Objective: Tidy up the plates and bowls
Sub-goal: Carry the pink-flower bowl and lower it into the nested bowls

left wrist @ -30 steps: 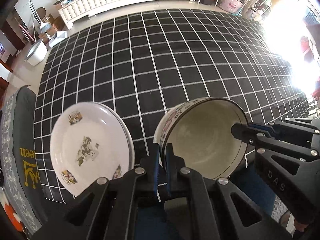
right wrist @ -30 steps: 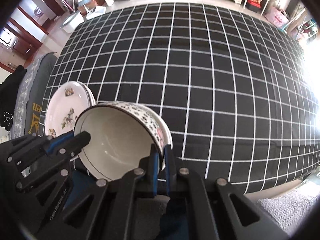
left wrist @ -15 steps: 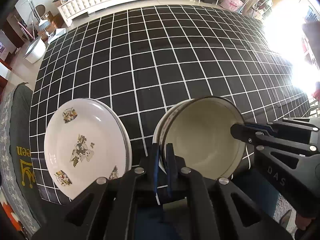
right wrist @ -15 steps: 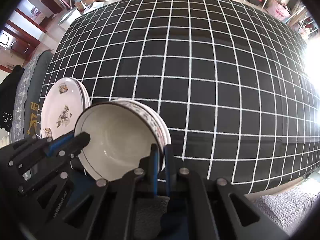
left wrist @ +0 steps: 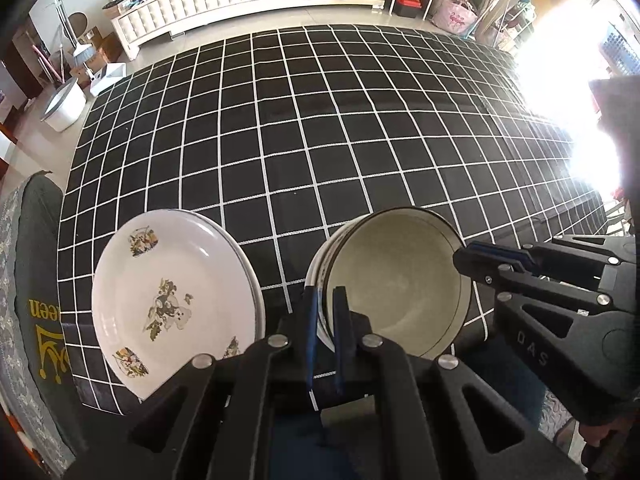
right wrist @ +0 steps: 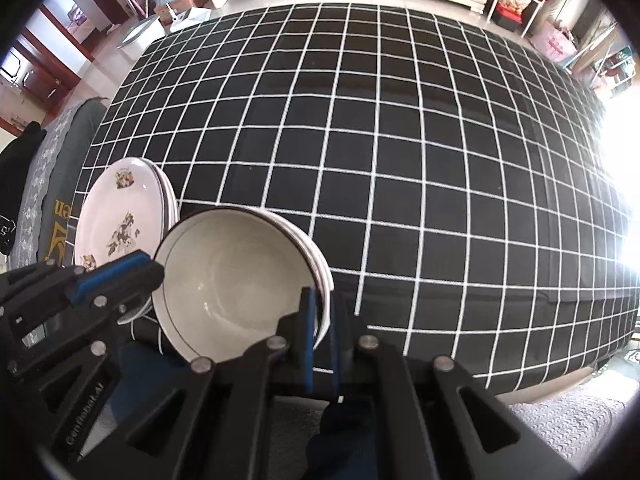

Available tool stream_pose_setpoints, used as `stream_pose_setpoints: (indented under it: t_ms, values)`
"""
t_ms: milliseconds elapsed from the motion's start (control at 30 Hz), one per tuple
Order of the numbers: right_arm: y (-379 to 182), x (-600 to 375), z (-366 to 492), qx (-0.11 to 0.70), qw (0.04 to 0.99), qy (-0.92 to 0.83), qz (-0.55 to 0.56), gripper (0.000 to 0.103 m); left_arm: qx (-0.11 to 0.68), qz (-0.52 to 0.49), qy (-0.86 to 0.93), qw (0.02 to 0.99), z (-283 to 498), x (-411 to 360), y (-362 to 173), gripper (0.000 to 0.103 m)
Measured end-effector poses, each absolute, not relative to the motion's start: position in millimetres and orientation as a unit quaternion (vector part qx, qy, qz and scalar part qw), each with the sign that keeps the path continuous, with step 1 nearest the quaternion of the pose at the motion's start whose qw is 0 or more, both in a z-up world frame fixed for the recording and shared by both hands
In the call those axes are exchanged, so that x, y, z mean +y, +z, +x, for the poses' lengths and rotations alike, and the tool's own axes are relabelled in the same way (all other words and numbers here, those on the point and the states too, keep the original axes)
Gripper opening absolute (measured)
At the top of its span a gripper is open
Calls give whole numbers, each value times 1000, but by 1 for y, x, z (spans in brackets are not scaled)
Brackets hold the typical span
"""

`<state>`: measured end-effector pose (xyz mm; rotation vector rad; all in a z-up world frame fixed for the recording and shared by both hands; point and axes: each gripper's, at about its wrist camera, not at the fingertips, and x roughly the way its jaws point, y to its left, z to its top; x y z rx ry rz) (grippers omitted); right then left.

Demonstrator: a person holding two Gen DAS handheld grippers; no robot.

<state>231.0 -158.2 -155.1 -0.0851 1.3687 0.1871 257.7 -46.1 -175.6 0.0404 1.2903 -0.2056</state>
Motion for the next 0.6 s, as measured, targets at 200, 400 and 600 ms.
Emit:
stream_pose_setpoints:
  t_ms: [200, 400, 600]
  values:
    - [-150, -159, 233, 615, 782, 81, -61, 24, 578, 19, -101, 810, 254, -41, -167, 30]
    - [-162, -161, 245, 616, 783, 71, -59, 48, 582, 24, -84, 808, 269, -36, -181, 33]
    - [-173, -165, 249, 627, 774, 76, -41, 52, 593, 16, -83, 801, 277, -33, -191, 33]
